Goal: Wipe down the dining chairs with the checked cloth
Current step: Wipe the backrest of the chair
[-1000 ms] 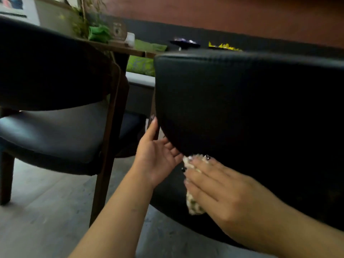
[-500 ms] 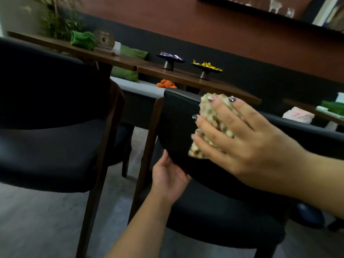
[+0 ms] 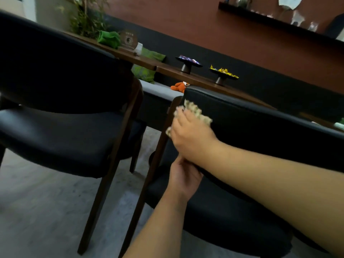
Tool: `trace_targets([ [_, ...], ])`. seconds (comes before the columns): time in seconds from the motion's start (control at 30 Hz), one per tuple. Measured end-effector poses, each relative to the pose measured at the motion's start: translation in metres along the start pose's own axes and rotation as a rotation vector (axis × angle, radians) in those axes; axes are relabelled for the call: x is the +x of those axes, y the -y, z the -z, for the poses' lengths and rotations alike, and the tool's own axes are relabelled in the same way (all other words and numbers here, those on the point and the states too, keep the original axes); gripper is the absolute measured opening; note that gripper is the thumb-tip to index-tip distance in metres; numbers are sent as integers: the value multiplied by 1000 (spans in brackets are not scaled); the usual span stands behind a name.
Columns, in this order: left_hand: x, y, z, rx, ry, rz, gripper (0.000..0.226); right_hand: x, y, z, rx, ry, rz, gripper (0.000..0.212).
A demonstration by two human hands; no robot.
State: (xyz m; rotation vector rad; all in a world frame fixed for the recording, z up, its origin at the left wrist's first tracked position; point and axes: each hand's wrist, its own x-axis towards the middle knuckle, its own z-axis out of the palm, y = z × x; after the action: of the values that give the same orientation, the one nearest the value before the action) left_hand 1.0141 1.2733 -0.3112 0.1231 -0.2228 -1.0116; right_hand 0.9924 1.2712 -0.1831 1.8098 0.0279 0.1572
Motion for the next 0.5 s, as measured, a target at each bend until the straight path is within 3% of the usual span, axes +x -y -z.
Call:
trace_targets([
  [0.07, -5, 15, 0, -68, -49, -19, 43, 17, -17, 10, 6, -104, -175, 44],
  [0.1, -9, 26, 1, -87, -74, -6, 45, 21, -21, 12, 15, -72, -226, 45],
  [0.23, -28, 71, 5, -155, -68, 45, 76, 15, -5, 7, -66, 126, 42, 50],
  [0.37, -31, 89, 3, -249, -123, 4, 78, -2, 14, -2, 7, 212, 356, 40],
  [0.43, -31, 90, -1, -243, -111, -5, 75, -6, 6, 2, 15, 173, 343, 36],
  [0.5, -33, 86, -5, -182, -101, -17, 70, -5, -18, 14, 30, 69, 159, 36],
])
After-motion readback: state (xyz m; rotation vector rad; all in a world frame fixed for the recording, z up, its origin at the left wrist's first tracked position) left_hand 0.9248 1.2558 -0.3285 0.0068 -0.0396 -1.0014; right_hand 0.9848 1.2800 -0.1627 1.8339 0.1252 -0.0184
